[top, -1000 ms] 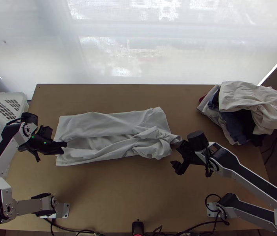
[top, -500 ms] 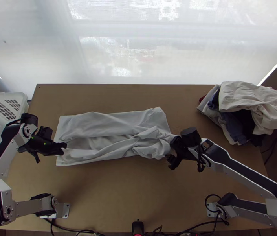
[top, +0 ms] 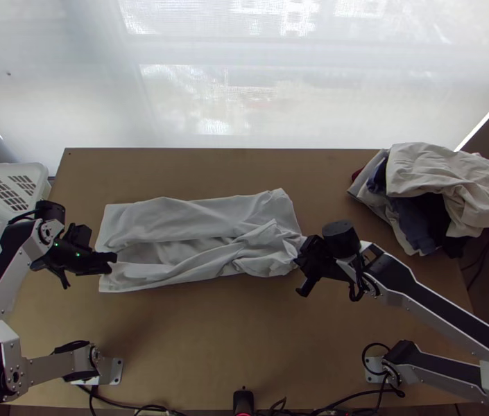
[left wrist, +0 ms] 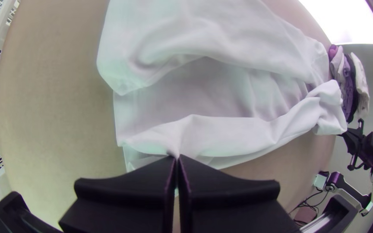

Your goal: Fold the t-shirt

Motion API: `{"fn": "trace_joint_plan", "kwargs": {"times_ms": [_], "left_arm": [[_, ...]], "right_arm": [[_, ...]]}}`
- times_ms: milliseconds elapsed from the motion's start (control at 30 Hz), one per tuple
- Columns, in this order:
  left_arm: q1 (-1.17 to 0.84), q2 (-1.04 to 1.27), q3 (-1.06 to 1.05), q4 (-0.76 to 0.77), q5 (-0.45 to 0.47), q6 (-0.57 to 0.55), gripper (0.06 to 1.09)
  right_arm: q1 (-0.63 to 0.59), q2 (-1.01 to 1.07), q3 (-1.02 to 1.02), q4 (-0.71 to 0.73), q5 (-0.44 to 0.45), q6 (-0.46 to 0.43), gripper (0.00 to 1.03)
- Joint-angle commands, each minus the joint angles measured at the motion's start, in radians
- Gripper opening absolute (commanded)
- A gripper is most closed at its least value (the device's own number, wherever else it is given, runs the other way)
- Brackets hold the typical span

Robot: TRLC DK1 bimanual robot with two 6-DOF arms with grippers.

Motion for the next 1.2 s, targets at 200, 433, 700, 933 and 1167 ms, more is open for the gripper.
{"fn": "trace_joint_plan", "kwargs": {"times_ms": [200,433,700,933,1167], "left_arm": [[0.041,-0.117,0.002,-0.072,-0.004,0.030,0.09],[0.060,-0.180,0.006,-0.164,-0.011,0.084,0.09],[0.103,-0.234,0.011,-0.313,-0.024,0.187,0.09],[0.135,-0.252,0.011,-0.353,-0.100,0.257,0.09],[0.224,-0.225,0.048,-0.253,-0.101,0.279,0.09]], "right_arm": [[0.002,-0.212,0.014,-0.196,0.003,-0.004,0.03],[0.020,-0.297,0.037,-0.317,0.004,-0.004,0.03],[0.057,-0.335,0.104,-0.440,0.006,-0.006,0.03],[0.063,-0.360,0.145,-0.486,0.006,-0.004,0.03],[0.042,-0.367,0.172,-0.480,0.009,-0.003,0.03]]}}
